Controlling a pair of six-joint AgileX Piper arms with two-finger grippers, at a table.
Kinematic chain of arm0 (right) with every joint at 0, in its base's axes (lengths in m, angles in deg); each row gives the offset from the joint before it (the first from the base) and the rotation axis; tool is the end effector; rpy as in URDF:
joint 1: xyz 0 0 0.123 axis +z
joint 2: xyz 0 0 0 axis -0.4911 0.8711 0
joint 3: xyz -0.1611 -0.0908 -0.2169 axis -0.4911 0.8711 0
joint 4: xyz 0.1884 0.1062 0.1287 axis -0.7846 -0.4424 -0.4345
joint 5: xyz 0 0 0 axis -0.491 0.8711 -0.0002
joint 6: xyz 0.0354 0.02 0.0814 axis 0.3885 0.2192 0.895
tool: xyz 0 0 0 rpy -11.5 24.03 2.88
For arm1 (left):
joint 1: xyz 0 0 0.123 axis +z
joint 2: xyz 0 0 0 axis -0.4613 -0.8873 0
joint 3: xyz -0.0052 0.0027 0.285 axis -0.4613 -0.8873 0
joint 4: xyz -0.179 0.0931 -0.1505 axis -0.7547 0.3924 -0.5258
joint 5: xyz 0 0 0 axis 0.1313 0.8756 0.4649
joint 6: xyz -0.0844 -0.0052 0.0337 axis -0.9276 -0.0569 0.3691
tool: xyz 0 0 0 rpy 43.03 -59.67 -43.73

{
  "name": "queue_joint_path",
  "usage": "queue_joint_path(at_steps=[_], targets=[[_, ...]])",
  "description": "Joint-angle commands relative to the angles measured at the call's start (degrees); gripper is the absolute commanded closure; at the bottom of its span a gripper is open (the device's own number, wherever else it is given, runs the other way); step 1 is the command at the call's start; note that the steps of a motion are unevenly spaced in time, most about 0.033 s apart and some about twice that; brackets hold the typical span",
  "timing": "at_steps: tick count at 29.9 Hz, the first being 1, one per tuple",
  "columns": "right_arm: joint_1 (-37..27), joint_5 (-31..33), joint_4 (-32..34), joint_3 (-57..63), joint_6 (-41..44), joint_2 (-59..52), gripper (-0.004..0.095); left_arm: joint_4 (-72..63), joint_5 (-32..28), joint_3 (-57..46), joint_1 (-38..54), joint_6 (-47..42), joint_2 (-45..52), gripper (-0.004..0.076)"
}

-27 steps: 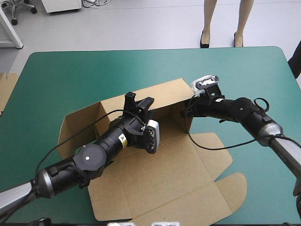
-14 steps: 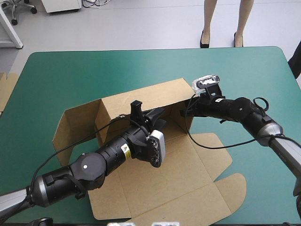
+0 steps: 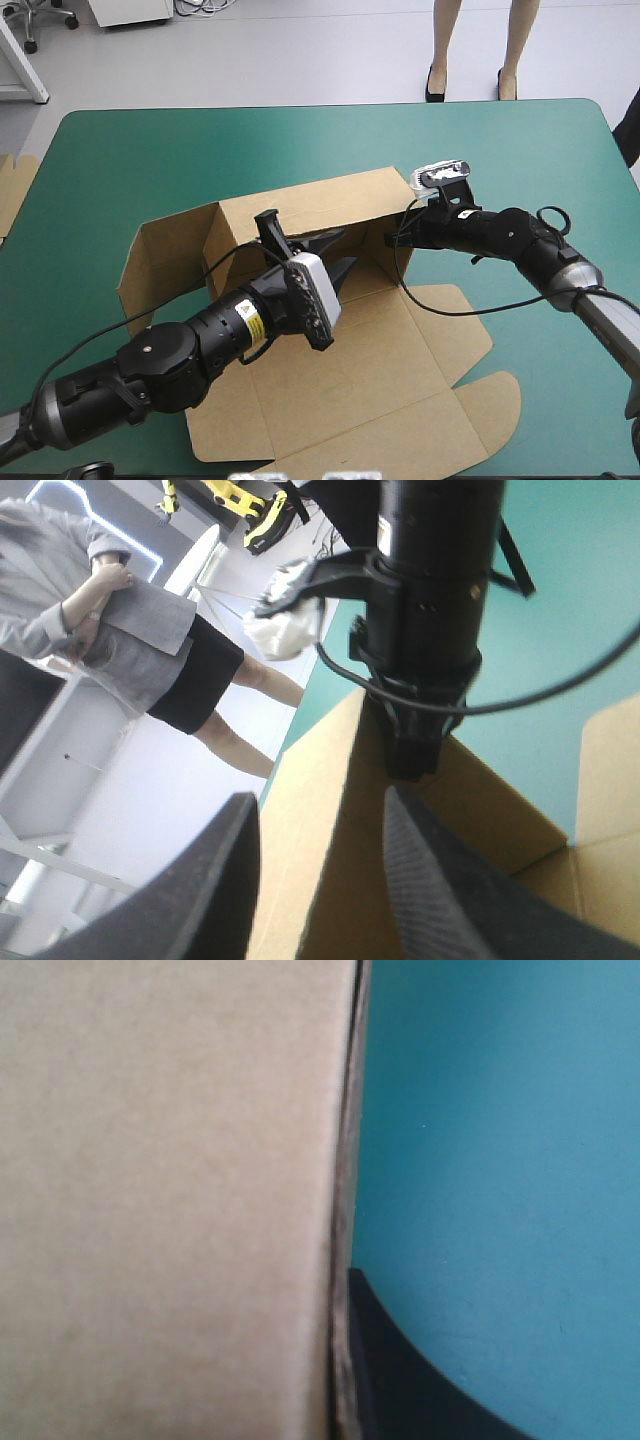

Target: Fold the box

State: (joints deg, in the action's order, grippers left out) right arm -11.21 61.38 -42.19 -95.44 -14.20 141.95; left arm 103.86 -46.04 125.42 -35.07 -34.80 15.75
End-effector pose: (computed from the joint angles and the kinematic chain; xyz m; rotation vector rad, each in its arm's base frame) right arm 0.2987 0.1241 0.2846 -0.4763 2.2121 0.4897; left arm 0.1374 -0.2157 0.3678 1.3061 1.2047 -0.0186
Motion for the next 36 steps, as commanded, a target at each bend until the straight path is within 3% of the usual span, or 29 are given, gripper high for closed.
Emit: queue_joint_path(at_steps=[1,6,15,26,30,36], targets=[[0.1,1.8,2.7,-1.3,3.3,-1.7,0.0923,-9.5,1.5,5.2,-0.5,-0.8,2.8,0.0428],[0.1,2.2,3.4,-1.3,4.3,-1.7,0.0923,-20.3,10.3,10.1,-0.2,1.3,2.1,0.0428],[0.1,2.5,3.7,-1.3,5.1,-1.7,0.0923,-28.2,20.0,19.1,3.3,3.1,2.1,0.0428],[0.1,3.5,3.7,-1.3,5.1,-1.7,0.0923,-53.9,20.8,25.7,28.1,21.5,2.1,0.0430],[0.1,3.9,3.9,-1.3,5.1,-1.7,0.0923,-62.5,24.2,28.7,37.6,29.7,2.1,0.0430],[0.1,4.1,8.4,-1.3,8.3,-1.7,0.0923,-65.0,28.9,31.6,50.6,31.6,2.1,0.0430]])
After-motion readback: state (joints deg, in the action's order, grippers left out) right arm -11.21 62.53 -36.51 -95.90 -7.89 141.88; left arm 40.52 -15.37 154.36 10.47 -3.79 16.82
